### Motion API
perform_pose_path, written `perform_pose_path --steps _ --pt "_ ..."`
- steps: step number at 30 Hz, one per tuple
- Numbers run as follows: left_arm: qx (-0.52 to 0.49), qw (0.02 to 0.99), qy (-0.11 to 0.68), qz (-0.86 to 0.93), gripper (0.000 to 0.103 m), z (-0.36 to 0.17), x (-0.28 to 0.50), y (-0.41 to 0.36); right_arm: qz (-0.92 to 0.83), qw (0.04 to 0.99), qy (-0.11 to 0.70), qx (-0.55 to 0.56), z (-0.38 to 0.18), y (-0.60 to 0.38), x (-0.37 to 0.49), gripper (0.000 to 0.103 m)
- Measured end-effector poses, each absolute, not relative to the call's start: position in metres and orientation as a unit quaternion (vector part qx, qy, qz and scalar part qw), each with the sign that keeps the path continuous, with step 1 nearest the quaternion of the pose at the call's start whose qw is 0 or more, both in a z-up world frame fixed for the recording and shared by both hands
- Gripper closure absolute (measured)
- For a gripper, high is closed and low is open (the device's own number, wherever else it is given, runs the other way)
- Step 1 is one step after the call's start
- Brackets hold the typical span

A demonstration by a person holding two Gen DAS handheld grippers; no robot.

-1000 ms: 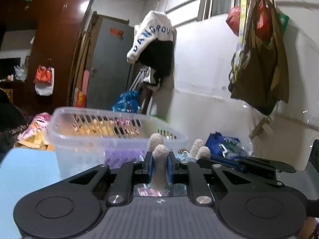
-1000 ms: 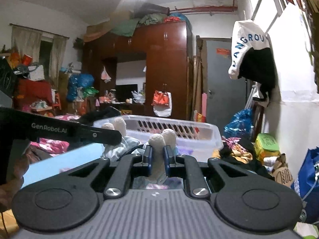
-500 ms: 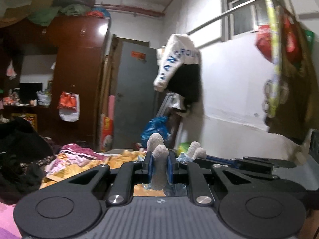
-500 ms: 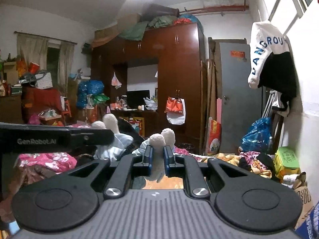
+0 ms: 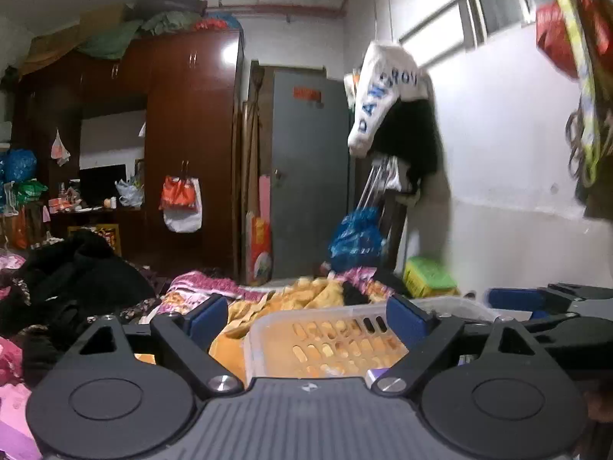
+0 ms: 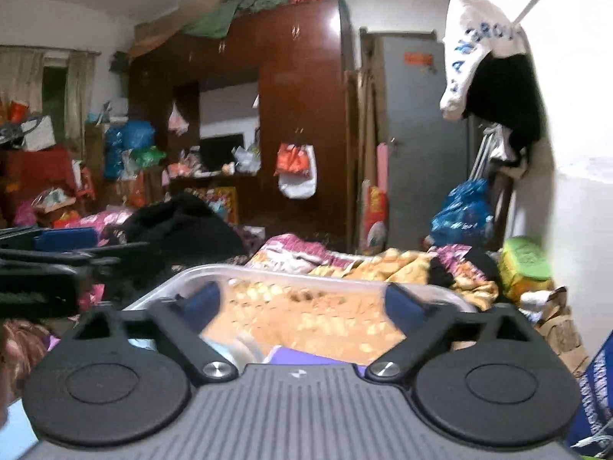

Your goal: Organize objects

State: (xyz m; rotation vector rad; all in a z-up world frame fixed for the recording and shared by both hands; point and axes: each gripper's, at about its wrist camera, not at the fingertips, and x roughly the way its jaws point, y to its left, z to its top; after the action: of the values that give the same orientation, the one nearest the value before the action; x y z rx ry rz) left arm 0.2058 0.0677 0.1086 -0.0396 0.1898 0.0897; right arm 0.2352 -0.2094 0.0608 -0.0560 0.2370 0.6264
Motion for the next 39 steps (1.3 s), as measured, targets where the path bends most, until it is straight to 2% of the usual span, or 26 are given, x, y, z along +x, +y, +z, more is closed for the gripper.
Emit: perform_pose_path --steps 2,12,16,21,27,32,36,38,39 --pt "-0.020 0.994 0.096 0.037 0.011 0.105 0.190 0.069 0.303 0.945 0.118 -0.018 0.061 -0.226 0.224 0.000" --pt "-0.030 0.991 0.129 0.004 0.011 0.042 0.116 0.086 0.308 0.943 0.118 0.035 -0.007 -0.320 0.146 0.000" --pt "-0.009 0.991 0.136 0.009 0.011 0.021 0.101 0.084 0.307 0.943 0.126 0.024 -0.030 -0.322 0.135 0.000" --pt "0.005 0.987 0.160 0.007 0.011 -0.001 0.099 0.086 0.300 0.946 0.122 0.007 -0.031 -0.310 0.137 0.000" --pt "0.010 0.985 0.170 0.008 0.013 -0.006 0.102 0.082 0.285 0.950 0.126 -0.007 -0.040 -0.307 0.132 0.002" --pt "0.021 0.981 0.194 0.022 0.013 -0.008 0.109 0.079 0.279 0.951 0.131 -0.029 -0.045 -0.303 0.133 0.019" --pt "0.038 0.977 0.209 0.023 0.013 -0.010 0.113 0.074 0.279 0.949 0.141 -0.042 -0.046 -0.300 0.138 0.039" --pt "0.042 0.975 0.215 0.024 0.017 -0.010 0.114 0.073 0.278 0.949 0.142 -0.048 -0.046 -0.298 0.139 0.039" --pt "0.043 0.975 0.218 0.025 0.024 -0.011 0.115 0.072 0.278 0.948 0.142 -0.054 -0.046 -0.298 0.138 0.039"
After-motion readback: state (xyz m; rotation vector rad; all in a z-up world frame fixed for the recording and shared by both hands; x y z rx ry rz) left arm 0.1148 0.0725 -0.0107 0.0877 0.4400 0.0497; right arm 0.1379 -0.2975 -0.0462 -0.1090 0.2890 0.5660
